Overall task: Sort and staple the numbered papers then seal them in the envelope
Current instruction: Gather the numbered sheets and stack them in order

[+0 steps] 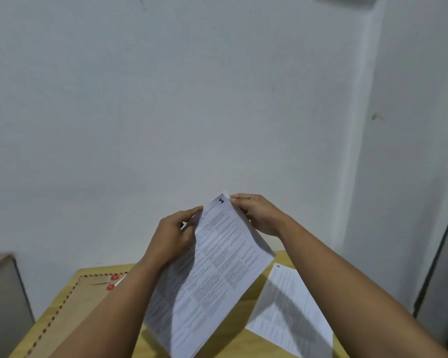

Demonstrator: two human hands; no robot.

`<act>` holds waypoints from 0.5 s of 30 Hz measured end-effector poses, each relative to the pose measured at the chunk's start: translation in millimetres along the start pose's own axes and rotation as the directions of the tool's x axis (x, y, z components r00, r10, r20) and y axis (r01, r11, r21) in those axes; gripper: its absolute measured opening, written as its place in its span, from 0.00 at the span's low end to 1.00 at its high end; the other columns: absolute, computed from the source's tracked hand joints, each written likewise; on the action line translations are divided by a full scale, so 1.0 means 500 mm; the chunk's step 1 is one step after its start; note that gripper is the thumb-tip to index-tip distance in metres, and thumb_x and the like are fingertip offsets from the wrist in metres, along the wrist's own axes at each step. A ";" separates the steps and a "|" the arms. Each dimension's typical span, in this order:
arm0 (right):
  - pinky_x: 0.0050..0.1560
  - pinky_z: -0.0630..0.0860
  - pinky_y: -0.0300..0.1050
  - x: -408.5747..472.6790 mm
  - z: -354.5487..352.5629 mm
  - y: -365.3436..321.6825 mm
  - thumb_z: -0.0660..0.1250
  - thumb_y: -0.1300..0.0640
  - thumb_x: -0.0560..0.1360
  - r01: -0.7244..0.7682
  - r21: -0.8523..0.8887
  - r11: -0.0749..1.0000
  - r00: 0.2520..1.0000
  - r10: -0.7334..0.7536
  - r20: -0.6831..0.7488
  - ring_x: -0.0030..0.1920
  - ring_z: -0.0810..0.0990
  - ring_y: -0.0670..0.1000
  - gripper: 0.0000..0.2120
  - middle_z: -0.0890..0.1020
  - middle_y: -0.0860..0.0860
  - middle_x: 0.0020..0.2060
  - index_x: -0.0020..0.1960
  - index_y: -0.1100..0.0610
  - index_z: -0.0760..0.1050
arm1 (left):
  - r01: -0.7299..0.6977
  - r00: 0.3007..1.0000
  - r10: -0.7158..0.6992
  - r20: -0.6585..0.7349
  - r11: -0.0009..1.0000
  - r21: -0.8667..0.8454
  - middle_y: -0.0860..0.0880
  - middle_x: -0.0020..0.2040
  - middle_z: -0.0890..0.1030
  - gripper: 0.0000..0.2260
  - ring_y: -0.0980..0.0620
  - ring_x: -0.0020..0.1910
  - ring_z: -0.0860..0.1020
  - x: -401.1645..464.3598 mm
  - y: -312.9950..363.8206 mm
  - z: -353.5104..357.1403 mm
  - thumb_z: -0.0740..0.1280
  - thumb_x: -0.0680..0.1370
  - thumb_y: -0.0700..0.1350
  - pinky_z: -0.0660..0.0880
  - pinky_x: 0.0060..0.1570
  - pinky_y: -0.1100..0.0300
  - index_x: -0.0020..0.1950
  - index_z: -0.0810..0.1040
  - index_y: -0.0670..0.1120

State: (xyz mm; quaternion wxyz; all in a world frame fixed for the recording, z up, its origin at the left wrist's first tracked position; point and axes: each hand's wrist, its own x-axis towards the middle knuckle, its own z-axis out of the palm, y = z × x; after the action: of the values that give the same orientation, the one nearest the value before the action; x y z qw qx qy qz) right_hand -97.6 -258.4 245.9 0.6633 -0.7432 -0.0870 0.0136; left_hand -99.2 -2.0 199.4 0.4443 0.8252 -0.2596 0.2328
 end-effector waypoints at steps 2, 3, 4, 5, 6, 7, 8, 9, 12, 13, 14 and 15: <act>0.56 0.79 0.47 -0.008 0.002 -0.001 0.70 0.47 0.81 0.001 -0.019 1.000 1.000 -0.001 0.020 0.56 0.84 0.53 0.13 0.88 0.53 0.56 0.60 0.52 0.86 | 0.027 1.000 -0.027 0.002 1.000 -0.007 0.58 0.61 0.83 0.21 0.61 0.60 0.79 -0.002 0.001 0.005 0.67 0.79 0.36 0.74 0.60 0.67 0.68 0.80 0.54; 0.57 0.80 0.47 -0.011 0.001 0.001 0.72 0.46 0.79 0.010 -0.036 0.999 1.000 -0.009 0.028 0.56 0.85 0.54 0.13 0.88 0.53 0.56 0.60 0.51 0.86 | 0.040 0.999 -0.040 0.007 0.999 -0.007 0.58 0.61 0.83 0.21 0.60 0.60 0.80 -0.004 0.001 0.008 0.67 0.79 0.36 0.74 0.59 0.65 0.68 0.80 0.54; 0.53 0.81 0.45 -0.013 0.000 0.005 0.74 0.49 0.79 0.026 -0.067 0.997 0.999 -0.024 0.029 0.55 0.86 0.53 0.13 0.88 0.53 0.56 0.60 0.52 0.85 | 0.046 0.999 -0.046 0.012 0.999 -0.006 0.57 0.60 0.84 0.21 0.59 0.58 0.80 -0.006 0.002 0.012 0.67 0.79 0.37 0.74 0.58 0.64 0.68 0.81 0.55; 0.48 0.82 0.42 -0.017 -0.002 0.010 0.74 0.52 0.79 0.037 -0.103 0.994 0.999 -0.034 0.025 0.52 0.87 0.53 0.11 0.88 0.54 0.55 0.60 0.53 0.85 | 0.051 0.999 -0.051 0.015 0.999 -0.011 0.56 0.59 0.84 0.20 0.59 0.56 0.80 -0.008 0.004 0.016 0.68 0.79 0.38 0.75 0.56 0.63 0.67 0.81 0.56; 0.45 0.82 0.42 -0.019 -0.004 0.017 0.73 0.56 0.79 0.034 -0.127 0.991 0.999 -0.032 0.020 0.51 0.87 0.53 0.10 0.88 0.55 0.54 0.60 0.54 0.85 | 0.063 0.998 -0.063 0.020 0.998 -0.024 0.55 0.56 0.84 0.19 0.57 0.54 0.81 -0.011 0.006 0.021 0.68 0.79 0.39 0.75 0.54 0.62 0.66 0.81 0.57; 0.46 0.84 0.46 -0.019 -0.006 0.027 0.73 0.59 0.79 0.021 -0.123 0.992 1.000 -0.019 0.017 0.51 0.88 0.56 0.10 0.88 0.56 0.53 0.60 0.55 0.85 | 0.082 0.996 -0.081 0.028 0.996 -0.036 0.54 0.55 0.82 0.19 0.55 0.53 0.80 -0.014 0.005 0.026 0.69 0.79 0.40 0.75 0.50 0.63 0.66 0.80 0.59; 0.50 0.85 0.50 -0.019 -0.009 0.038 0.72 0.61 0.79 0.006 -0.101 0.995 1.000 -0.004 0.020 0.52 0.88 0.59 0.10 0.88 0.58 0.53 0.60 0.56 0.85 | 0.110 0.993 -0.109 0.045 0.993 -0.033 0.53 0.56 0.79 0.20 0.54 0.54 0.80 -0.015 0.003 0.032 0.70 0.79 0.41 0.74 0.47 0.64 0.68 0.79 0.59; 0.54 0.84 0.54 -0.018 -0.013 0.052 0.72 0.62 0.79 -0.012 -0.074 0.997 1.000 0.013 0.017 0.53 0.88 0.61 0.10 0.88 0.59 0.53 0.59 0.57 0.85 | 0.145 0.987 -0.144 0.072 0.989 -0.013 0.53 0.58 0.77 0.22 0.54 0.56 0.79 -0.017 0.000 0.039 0.70 0.79 0.43 0.74 0.46 0.65 0.71 0.76 0.58; 0.52 0.85 0.53 -0.013 -0.029 0.103 0.71 0.63 0.79 -0.079 -0.030 0.996 0.997 0.079 -0.007 0.50 0.88 0.59 0.10 0.88 0.60 0.53 0.60 0.59 0.84 | 0.269 0.946 -0.264 0.186 0.963 -0.003 0.53 0.59 0.81 0.26 0.54 0.53 0.82 -0.020 -0.020 0.067 0.69 0.78 0.43 0.80 0.51 0.56 0.75 0.73 0.56; 0.50 0.84 0.50 -0.010 -0.037 0.123 0.71 0.63 0.79 -0.107 -0.041 0.993 0.994 0.106 -0.022 0.50 0.88 0.57 0.11 0.88 0.59 0.53 0.60 0.58 0.84 | 0.299 0.929 -0.290 0.228 0.954 -0.003 0.52 0.55 0.84 0.25 0.54 0.50 0.84 -0.024 -0.029 0.081 0.68 0.78 0.42 0.81 0.51 0.54 0.74 0.74 0.55; 0.49 0.83 0.49 -0.007 -0.047 0.145 0.71 0.61 0.79 -0.133 -0.081 0.988 0.990 0.129 -0.051 0.50 0.87 0.55 0.11 0.88 0.57 0.53 0.61 0.56 0.84 | 0.318 0.914 -0.310 0.263 0.948 0.013 0.52 0.50 0.86 0.23 0.54 0.46 0.84 -0.027 -0.038 0.097 0.67 0.78 0.41 0.81 0.50 0.55 0.73 0.76 0.55; 0.49 0.81 0.47 -0.002 -0.062 0.170 0.72 0.59 0.79 -0.162 -0.146 0.976 0.984 0.150 -0.094 0.49 0.87 0.53 0.11 0.88 0.56 0.53 0.61 0.54 0.84 | 0.329 0.900 -0.325 0.290 0.944 0.034 0.52 0.47 0.86 0.21 0.55 0.45 0.84 -0.031 -0.052 0.114 0.66 0.79 0.40 0.80 0.48 0.57 0.70 0.78 0.54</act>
State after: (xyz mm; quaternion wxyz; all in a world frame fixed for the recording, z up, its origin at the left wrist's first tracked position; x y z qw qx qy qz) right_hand -84.7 -297.9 165.7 0.6040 -0.7965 -0.0018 0.0283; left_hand -85.9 -34.9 145.7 0.4402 0.8788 -0.1820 0.0287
